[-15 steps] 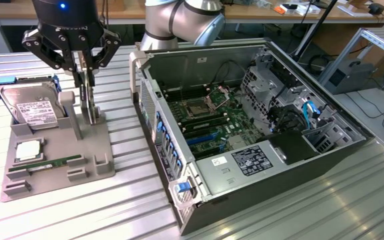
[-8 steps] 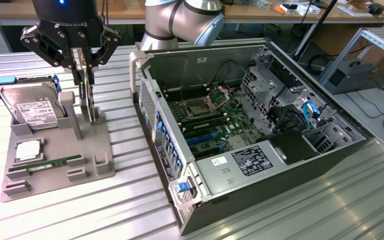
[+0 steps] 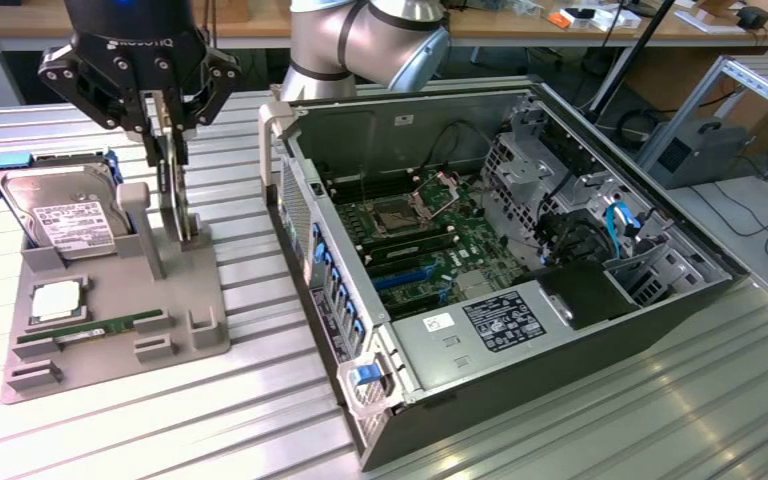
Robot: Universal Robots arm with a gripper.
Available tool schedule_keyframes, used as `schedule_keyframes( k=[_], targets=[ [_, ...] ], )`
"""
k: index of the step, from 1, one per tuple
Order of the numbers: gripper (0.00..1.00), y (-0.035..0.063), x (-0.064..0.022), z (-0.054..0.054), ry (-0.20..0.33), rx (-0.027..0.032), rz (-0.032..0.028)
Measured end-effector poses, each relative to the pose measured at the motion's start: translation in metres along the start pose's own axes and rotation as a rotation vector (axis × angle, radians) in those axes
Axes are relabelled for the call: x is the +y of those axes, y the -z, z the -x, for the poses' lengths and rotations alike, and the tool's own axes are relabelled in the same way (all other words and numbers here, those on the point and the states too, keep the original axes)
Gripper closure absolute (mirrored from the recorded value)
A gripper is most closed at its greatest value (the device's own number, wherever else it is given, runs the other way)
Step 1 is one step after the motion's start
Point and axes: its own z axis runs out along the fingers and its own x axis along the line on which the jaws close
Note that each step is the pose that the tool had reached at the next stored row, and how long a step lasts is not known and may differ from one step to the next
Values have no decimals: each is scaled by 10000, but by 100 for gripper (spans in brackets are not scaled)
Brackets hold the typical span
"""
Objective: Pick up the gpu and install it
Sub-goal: 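Pick up the gpu and move the gpu toward the slot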
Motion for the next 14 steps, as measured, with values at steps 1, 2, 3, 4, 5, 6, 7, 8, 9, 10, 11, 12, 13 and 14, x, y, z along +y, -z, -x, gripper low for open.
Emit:
schedule_keyframes(
  k=[1,2,3,4,5,6,7,8,9,10,11,12,13,14],
  targets=[
    [73,7,0,0,0,1,-1],
    [73,14,0,0,0,0,0],
    [73,19,1,0,0,0,0],
    [73,24,1,0,0,1,-1],
    [73,34,1,1,0,1,-1],
    [73,41,2,1,0,1,-1],
    [73,44,2,1,0,0,-1],
    [73,49,2,1,0,0,-1],
    [73,54,2,1,0,0,0],
    [73,61,2,1,0,0,0],
    [73,66,3,2,0,1,-1],
    [73,72,3,2,0,1,-1],
    [73,82,3,2,0,1,0],
    [73,88,4,2,0,0,0]
  ],
)
